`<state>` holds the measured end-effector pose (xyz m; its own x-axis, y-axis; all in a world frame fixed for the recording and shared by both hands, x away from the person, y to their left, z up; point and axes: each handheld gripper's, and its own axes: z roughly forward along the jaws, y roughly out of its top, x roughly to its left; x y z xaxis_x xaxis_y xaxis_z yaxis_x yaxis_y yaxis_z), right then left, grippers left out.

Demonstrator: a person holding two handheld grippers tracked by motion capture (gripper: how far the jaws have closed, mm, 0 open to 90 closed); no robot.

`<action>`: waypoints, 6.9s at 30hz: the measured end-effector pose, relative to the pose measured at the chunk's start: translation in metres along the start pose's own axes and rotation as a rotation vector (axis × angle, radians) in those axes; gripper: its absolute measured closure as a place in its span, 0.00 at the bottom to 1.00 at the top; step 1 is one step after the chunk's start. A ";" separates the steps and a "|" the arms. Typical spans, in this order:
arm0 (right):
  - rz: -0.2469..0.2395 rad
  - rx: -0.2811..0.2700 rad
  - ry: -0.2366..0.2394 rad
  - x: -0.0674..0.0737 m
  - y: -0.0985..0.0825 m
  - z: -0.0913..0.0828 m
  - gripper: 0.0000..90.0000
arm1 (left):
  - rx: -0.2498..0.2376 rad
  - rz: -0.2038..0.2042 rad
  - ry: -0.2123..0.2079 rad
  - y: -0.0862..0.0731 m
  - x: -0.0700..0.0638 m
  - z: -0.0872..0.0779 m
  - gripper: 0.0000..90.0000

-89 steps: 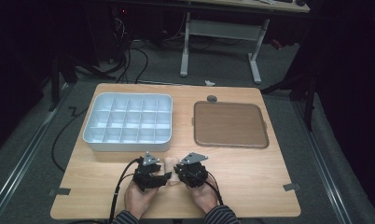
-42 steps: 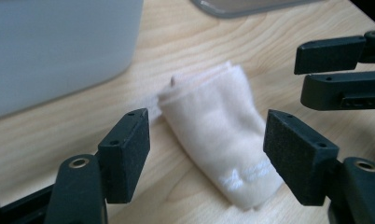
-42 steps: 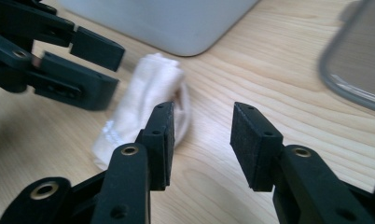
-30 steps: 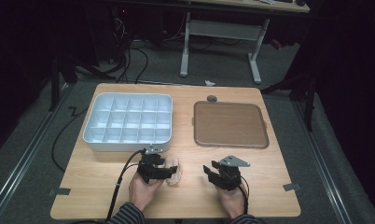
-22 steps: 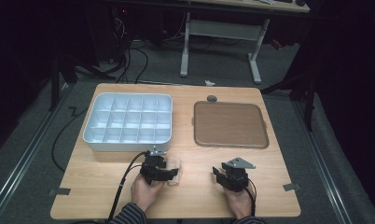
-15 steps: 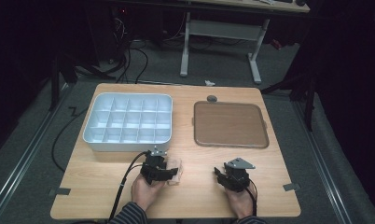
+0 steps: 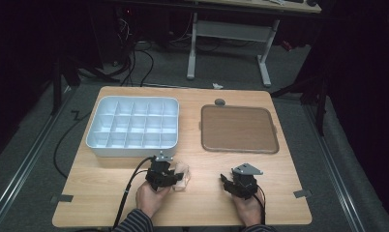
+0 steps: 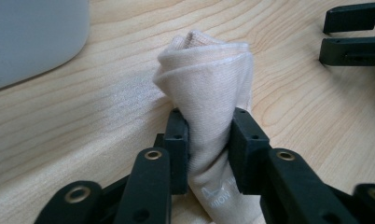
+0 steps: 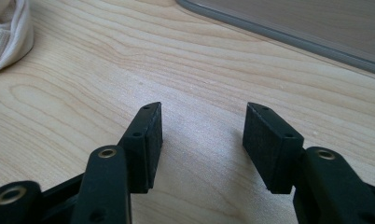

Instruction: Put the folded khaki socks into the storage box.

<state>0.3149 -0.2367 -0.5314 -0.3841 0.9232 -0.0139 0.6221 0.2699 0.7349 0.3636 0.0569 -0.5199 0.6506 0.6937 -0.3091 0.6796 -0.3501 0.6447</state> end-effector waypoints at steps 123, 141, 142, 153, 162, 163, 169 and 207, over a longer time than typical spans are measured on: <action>0.007 0.001 0.034 -0.002 0.000 0.000 0.45 | -0.127 -0.070 0.046 0.007 0.050 -0.120 0.85; 0.005 0.000 0.034 -0.002 0.000 0.000 0.44 | -0.135 -0.097 0.057 0.007 0.062 -0.129 0.84; 0.005 0.001 0.034 -0.002 0.000 0.000 0.44 | -0.135 -0.097 0.059 0.007 0.062 -0.130 0.84; 0.005 0.000 0.034 -0.002 0.000 0.000 0.44 | -0.158 -0.111 0.085 0.013 0.071 -0.143 0.84; 0.008 0.001 0.035 -0.002 0.000 0.000 0.44 | -0.151 -0.111 0.089 0.017 0.073 -0.142 0.84; 0.006 0.000 0.035 -0.002 0.000 0.000 0.44 | -0.150 -0.110 0.088 0.018 0.074 -0.142 0.84; 0.006 0.000 0.034 -0.002 0.000 0.000 0.44 | -0.143 -0.104 0.088 0.023 0.075 -0.140 0.84; 0.004 0.002 0.035 -0.002 0.000 0.000 0.43 | -0.112 -0.146 0.095 0.042 0.103 -0.135 0.84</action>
<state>0.3161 -0.2382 -0.5315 -0.4051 0.9142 0.0131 0.6250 0.2664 0.7338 0.4137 0.1987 -0.4306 0.5092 0.7903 -0.3408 0.7188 -0.1728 0.6734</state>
